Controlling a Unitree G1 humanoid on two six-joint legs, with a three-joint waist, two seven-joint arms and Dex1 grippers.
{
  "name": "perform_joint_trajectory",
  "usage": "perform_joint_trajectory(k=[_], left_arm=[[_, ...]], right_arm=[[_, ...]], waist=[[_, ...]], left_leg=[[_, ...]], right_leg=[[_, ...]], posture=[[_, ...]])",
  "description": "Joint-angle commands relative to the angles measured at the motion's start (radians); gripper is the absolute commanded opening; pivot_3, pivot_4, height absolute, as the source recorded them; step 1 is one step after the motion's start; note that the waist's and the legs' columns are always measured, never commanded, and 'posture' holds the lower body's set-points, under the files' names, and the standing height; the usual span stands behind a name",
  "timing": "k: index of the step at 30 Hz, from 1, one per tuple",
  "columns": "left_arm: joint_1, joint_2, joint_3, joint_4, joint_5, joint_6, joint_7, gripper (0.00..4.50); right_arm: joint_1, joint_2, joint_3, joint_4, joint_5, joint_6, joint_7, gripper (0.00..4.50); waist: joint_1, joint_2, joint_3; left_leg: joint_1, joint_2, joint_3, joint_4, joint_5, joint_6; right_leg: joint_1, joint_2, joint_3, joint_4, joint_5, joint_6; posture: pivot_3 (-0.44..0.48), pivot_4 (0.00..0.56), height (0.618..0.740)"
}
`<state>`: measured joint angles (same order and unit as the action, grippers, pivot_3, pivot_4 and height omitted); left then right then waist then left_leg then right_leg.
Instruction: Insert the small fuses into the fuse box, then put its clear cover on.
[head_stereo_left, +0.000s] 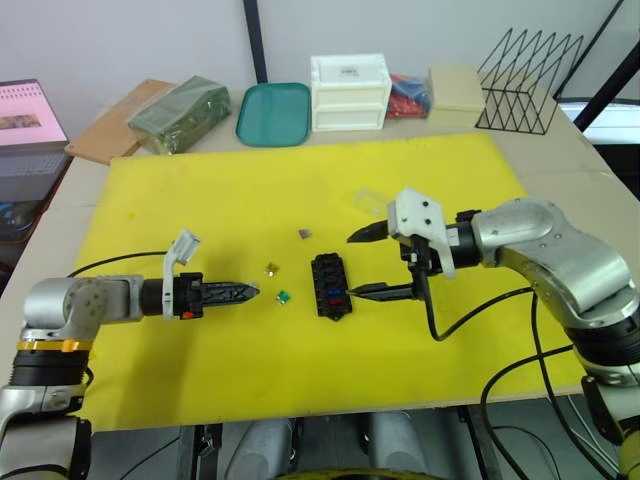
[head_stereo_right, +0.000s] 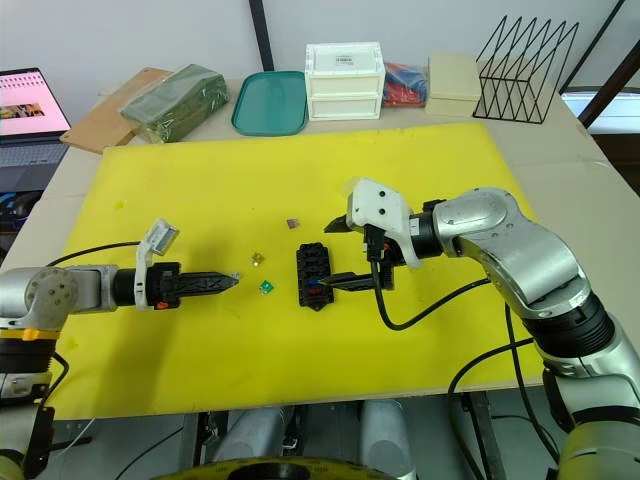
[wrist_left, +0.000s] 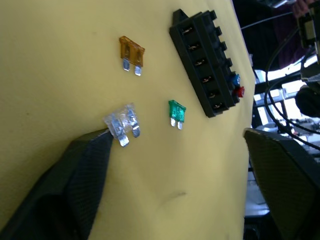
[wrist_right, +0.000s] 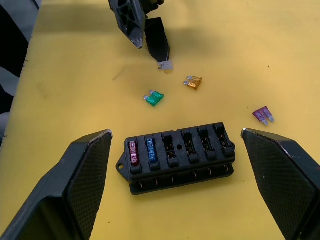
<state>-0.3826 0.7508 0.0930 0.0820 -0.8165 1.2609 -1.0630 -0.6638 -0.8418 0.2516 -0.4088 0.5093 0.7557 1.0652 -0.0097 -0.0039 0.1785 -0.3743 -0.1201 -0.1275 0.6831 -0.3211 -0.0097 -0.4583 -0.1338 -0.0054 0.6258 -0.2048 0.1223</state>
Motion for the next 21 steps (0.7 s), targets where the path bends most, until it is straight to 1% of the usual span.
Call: perform_joint_trajectory(k=[1, 13, 16, 17, 18, 19, 21], left_arm=[[0.031, -0.009, -0.030, -0.006, -0.001, 0.018, 0.003, 2.93], [0.041, -0.005, -0.029, 0.048, 0.039, -0.043, 0.005, 2.93], [0.036, -0.009, -0.029, 0.066, 0.045, -0.057, 0.007, 2.30], [0.035, -0.009, -0.029, 0.070, 0.047, -0.059, 0.005, 2.02], [0.036, -0.009, -0.032, 0.072, 0.049, -0.062, 0.003, 1.61], [0.038, -0.007, -0.037, 0.073, 0.053, -0.066, 0.000, 1.29], [0.042, -0.007, -0.042, 0.075, 0.060, -0.072, -0.004, 1.29]], right_arm=[[-0.021, 0.008, -0.017, -0.032, -0.010, -0.007, -0.002, 4.40], [-0.019, 0.018, -0.015, -0.033, -0.022, -0.009, 0.002, 4.40], [-0.021, 0.021, -0.012, -0.033, -0.023, -0.008, 0.002, 4.40], [-0.022, 0.022, -0.011, -0.033, -0.024, -0.008, 0.002, 4.40], [-0.022, 0.023, -0.011, -0.033, -0.025, -0.008, 0.002, 4.40], [-0.022, 0.024, -0.011, -0.034, -0.025, -0.006, 0.004, 4.40], [-0.021, 0.023, -0.011, -0.034, -0.028, -0.006, 0.006, 4.40]], waist=[[0.000, 0.000, 0.000], [0.000, 0.000, 0.000], [0.000, 0.000, 0.000], [-0.001, 0.000, 0.000], [-0.002, 0.000, 0.000], [-0.002, 0.000, 0.000], [-0.002, 0.000, 0.000]], left_leg=[[0.000, 0.000, 0.000, 0.000, 0.000, 0.000], [0.000, 0.000, 0.000, 0.000, 0.000, 0.000], [0.001, 0.000, 0.000, 0.000, 0.000, 0.000], [0.001, 0.000, 0.000, 0.000, 0.000, 0.000], [0.001, 0.000, 0.000, 0.000, 0.000, 0.000], [0.000, 0.000, 0.000, 0.000, 0.000, 0.000], [0.000, 0.000, 0.000, 0.000, 0.000, 0.000]], right_leg=[[0.000, 0.000, 0.000, 0.000, 0.000, 0.000], [0.000, 0.000, 0.000, 0.000, 0.000, 0.000], [0.000, 0.000, 0.000, 0.000, 0.000, 0.000], [0.000, 0.000, 0.000, 0.000, 0.000, 0.000], [0.000, 0.000, 0.000, 0.000, 0.000, 0.000], [0.000, 0.000, 0.000, 0.000, 0.000, 0.000], [0.000, 0.000, 0.000, 0.000, 0.000, 0.000]], posture=[[0.000, 0.150, 0.740], [0.000, 0.150, 0.740], [0.000, 0.150, 0.740], [0.000, 0.150, 0.740], [0.000, 0.150, 0.740], [0.000, 0.150, 0.740], [0.000, 0.150, 0.740]])
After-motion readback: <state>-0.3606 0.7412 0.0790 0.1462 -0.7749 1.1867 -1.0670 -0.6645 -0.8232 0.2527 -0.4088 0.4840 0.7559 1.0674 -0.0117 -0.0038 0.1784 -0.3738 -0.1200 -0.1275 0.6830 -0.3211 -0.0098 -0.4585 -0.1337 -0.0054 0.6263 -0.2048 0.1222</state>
